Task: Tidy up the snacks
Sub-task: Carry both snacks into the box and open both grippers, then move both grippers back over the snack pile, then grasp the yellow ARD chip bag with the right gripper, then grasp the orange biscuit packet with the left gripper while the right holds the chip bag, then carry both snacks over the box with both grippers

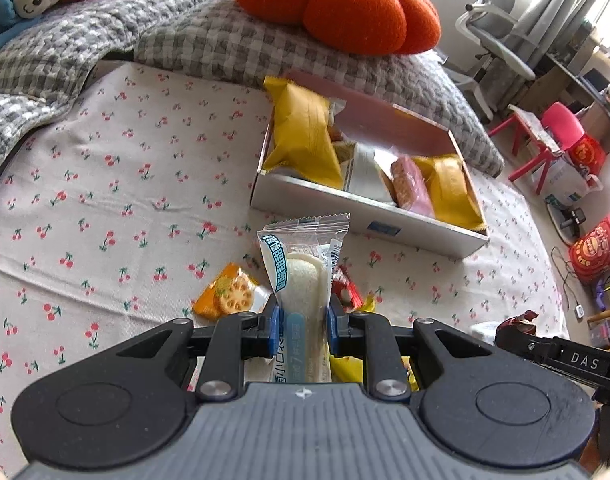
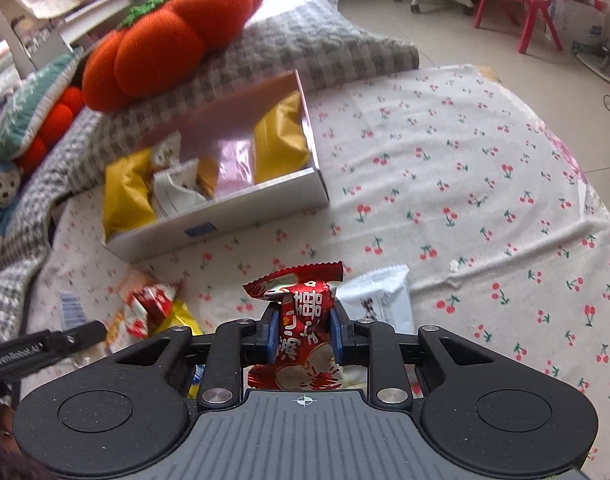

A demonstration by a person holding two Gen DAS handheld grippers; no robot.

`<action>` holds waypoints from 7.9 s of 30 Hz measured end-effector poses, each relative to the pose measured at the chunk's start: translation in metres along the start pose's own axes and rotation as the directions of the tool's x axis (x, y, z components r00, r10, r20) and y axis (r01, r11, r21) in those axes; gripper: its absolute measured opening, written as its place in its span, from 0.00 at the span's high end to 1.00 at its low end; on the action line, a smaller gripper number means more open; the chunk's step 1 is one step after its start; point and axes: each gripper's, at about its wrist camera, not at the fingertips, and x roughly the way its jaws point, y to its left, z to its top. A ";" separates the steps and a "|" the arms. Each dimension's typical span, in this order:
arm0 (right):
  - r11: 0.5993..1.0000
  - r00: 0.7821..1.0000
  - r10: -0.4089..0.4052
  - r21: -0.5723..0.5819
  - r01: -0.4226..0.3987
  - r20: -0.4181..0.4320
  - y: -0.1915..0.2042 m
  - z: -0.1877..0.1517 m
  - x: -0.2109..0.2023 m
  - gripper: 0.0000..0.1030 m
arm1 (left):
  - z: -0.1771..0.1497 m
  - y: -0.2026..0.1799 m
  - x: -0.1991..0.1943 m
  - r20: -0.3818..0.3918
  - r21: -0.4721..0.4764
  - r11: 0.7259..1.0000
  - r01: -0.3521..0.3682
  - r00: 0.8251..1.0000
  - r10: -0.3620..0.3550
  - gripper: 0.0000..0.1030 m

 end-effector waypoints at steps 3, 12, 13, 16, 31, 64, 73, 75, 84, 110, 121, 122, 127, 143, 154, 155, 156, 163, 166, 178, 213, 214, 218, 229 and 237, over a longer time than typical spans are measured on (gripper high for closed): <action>1.000 0.999 0.026 0.015 -0.027 0.030 0.002 0.006 -0.002 0.77 | 0.009 -0.001 -0.003 0.049 -0.017 1.000 0.021 0.999 -0.020 0.81; 0.995 0.992 0.087 0.036 -0.091 0.095 0.008 0.033 0.007 0.77 | 0.040 -0.005 -0.001 0.162 -0.063 0.989 0.135 0.979 -0.123 0.81; 0.993 0.990 0.102 0.044 -0.107 0.099 0.008 0.036 0.010 0.77 | 0.045 -0.005 0.000 0.177 -0.079 0.986 0.146 0.976 -0.130 0.81; 0.983 0.979 0.163 0.067 -0.172 0.118 0.008 0.046 0.023 0.77 | 0.058 -0.006 0.004 0.232 -0.125 0.970 0.208 0.957 -0.175 0.81; 0.951 0.943 0.215 0.167 -0.262 0.255 0.001 0.081 0.052 0.76 | 0.084 -0.018 0.048 0.314 -0.181 0.946 0.269 0.927 -0.203 0.81; 0.997 0.998 0.055 0.052 -0.056 0.023 0.015 0.048 0.031 0.11 | 0.037 0.018 0.007 0.114 0.038 0.978 -0.206 0.973 0.201 0.17; 0.957 0.997 0.007 -0.289 -0.029 -0.077 0.057 0.017 0.040 0.11 | 0.019 0.036 0.014 -0.029 -0.063 0.989 -0.135 0.991 0.133 0.15; 0.926 0.996 0.014 -0.375 -0.048 -0.092 0.068 0.008 0.041 0.11 | 0.019 0.038 0.018 -0.054 -0.082 0.988 -0.133 0.990 0.129 0.15; 0.823 0.991 0.073 -0.554 -0.123 -0.111 0.097 -0.016 0.047 0.11 | 0.015 0.046 0.020 -0.096 -0.142 0.984 -0.108 0.991 0.095 0.13; 0.721 0.974 -0.007 -0.676 -0.152 -0.226 0.112 -0.047 0.075 0.29 | 0.017 0.049 0.020 -0.100 -0.154 0.982 -0.109 0.990 0.094 0.14; 0.796 0.968 0.057 -0.574 -0.192 -0.245 0.103 -0.029 0.066 0.54 | 0.017 0.049 0.020 -0.097 -0.153 0.983 -0.105 0.991 0.091 0.15; 0.806 0.969 0.065 -0.559 -0.192 -0.240 0.101 -0.026 0.064 0.54 | 0.017 0.049 0.020 -0.096 -0.152 0.983 -0.104 0.991 0.091 0.16; 0.852 0.973 0.094 -0.489 -0.189 -0.213 0.089 -0.012 0.056 0.55 | 0.017 0.046 0.019 -0.088 -0.135 0.986 -0.094 0.993 0.083 0.18; 0.964 0.989 0.106 -0.232 -0.126 -0.099 0.047 0.021 0.047 0.55 | 0.012 0.012 0.025 -0.073 0.098 0.992 -0.080 0.993 0.088 0.19; 0.972 0.984 0.171 -0.158 -0.176 -0.047 0.042 0.030 0.037 0.55 | 0.020 0.042 0.044 -0.144 0.075 0.993 -0.095 0.984 0.105 0.26; 0.971 0.984 0.172 -0.159 -0.177 -0.046 0.043 0.030 0.037 0.55 | 0.020 0.042 0.044 -0.140 0.089 0.991 -0.096 0.984 0.108 0.26; 0.970 0.984 0.174 -0.162 -0.179 -0.045 0.043 0.030 0.037 0.55 | 0.020 0.041 0.045 -0.138 0.107 0.990 -0.097 0.984 0.111 0.26; 0.968 0.982 0.186 -0.163 -0.190 -0.037 0.045 0.030 0.035 0.55 | 0.014 0.030 0.050 -0.157 0.187 0.980 -0.066 0.983 0.096 0.26; 0.969 0.982 0.188 -0.159 -0.191 -0.031 0.045 0.030 0.034 0.55 | 0.014 0.026 0.049 -0.154 0.202 0.978 -0.052 0.984 0.084 0.25; 0.968 0.980 0.199 -0.152 -0.200 -0.020 0.044 0.031 0.032 0.55 | 0.006 0.016 0.056 -0.170 0.288 0.957 -0.045 0.981 0.097 0.24; 0.974 0.976 0.211 -0.093 -0.205 0.058 0.030 0.042 0.020 0.55 | 0.016 0.011 0.010 -0.040 0.225 0.964 0.139 0.990 -0.133 0.47; 0.975 0.975 0.211 -0.088 -0.205 0.065 0.029 0.043 0.020 0.55 | 0.018 0.010 0.009 -0.027 0.220 0.966 0.135 0.991 -0.133 0.47; 0.977 0.976 0.205 -0.068 -0.200 0.079 0.027 0.048 0.020 0.55 | 0.027 0.006 0.014 0.012 0.204 0.971 0.125 0.991 -0.130 0.47; 0.975 0.961 0.218 0.015 -0.223 0.170 0.020 0.071 0.022 0.55 | 0.056 -0.012 0.023 0.158 0.158 0.975 0.158 0.970 -0.183 0.46; 0.976 0.960 0.192 0.059 -0.208 0.205 0.012 0.081 0.034 0.55 | 0.069 -0.030 0.042 0.198 0.193 0.975 0.111 0.969 -0.149 0.46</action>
